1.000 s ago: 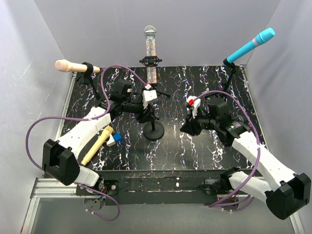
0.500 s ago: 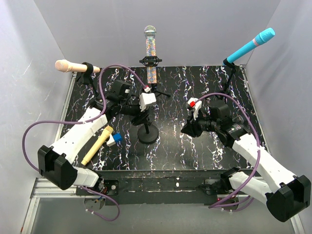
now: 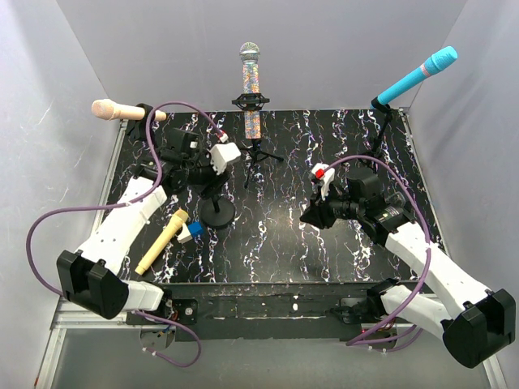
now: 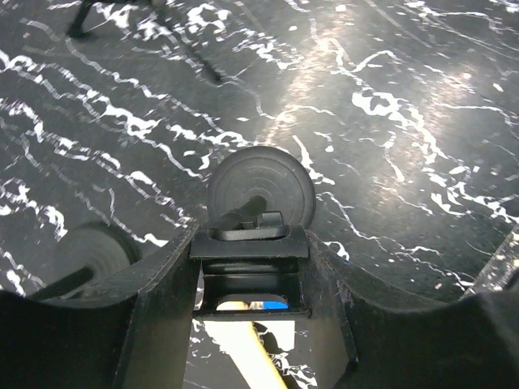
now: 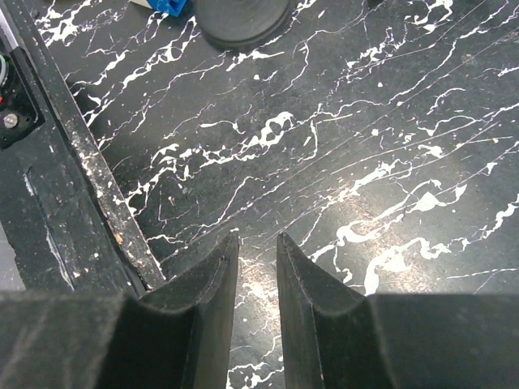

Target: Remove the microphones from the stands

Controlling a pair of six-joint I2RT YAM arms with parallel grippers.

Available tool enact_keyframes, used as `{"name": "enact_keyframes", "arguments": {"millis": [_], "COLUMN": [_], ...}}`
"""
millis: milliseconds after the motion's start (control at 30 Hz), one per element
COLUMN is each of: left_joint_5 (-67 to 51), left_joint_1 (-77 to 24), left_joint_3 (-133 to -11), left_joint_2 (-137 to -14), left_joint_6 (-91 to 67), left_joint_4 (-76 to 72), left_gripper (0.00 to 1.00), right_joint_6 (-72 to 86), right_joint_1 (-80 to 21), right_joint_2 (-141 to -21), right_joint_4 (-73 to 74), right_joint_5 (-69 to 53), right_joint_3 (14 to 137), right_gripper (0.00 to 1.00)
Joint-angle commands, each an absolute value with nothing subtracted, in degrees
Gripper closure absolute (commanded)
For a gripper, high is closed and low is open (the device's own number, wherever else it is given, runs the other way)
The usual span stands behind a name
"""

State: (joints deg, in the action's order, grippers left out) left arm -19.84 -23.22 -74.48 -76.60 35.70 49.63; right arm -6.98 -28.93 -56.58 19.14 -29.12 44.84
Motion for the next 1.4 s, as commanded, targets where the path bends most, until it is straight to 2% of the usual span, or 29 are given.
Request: {"name": "enact_keyframes", "arguments": {"millis": [0,333,633,733,967,1200,1267,1367], "left_joint_5": [-12.0,-10.9,-11.5,-12.7,-12.1,-12.6,-12.0,-8.5], "left_joint_1": [-20.7,-17.9,-15.2,-14.8,-14.2,-13.9,-13.8,-13.2], "left_joint_3": [-74.1,-80.5,-90.7,-93.6,-100.3,-96.8,-94.7,-93.7], "left_joint_2": [-75.8,-87.2,-98.0,-100.9,-107.2,-104.4,-102.8,-101.0], "left_joint_6": [33.1,31.3,30.1,29.4,28.4,27.9,27.5,22.4], "left_joint_4": [41.7,29.6,27.2,26.3,25.7,25.2,24.8,22.8], "left_gripper": [0.89,0.9,0.9,0.87,0.76,0.61,0.53,0.36], "right_joint_6": [-5.6,-7.6,-7.9,-8.1,-8.2,-8.5,-8.4,-8.4], "right_joint_1": [-28.8,-28.6,-28.3,-28.2,-27.9,-27.7,-27.6,-27.4], "right_joint_2": [-55.9,-55.4,-55.6,-56.2,-57.2,-58.3,-58.4,-59.1], "right_joint_4": [17.7,18.7,18.8,18.4,18.7,18.9,18.6,18.5], "right_joint_5": [-31.0,-29.5,-29.5,-29.4,-29.4,-29.4,-29.4,-29.3], "right_joint_3": [44.2,44.8,44.5,44.7,45.4,47.0,47.5,48.9], "right_gripper": [0.67,0.67,0.67,0.67,0.67,0.67,0.67,0.67]}}
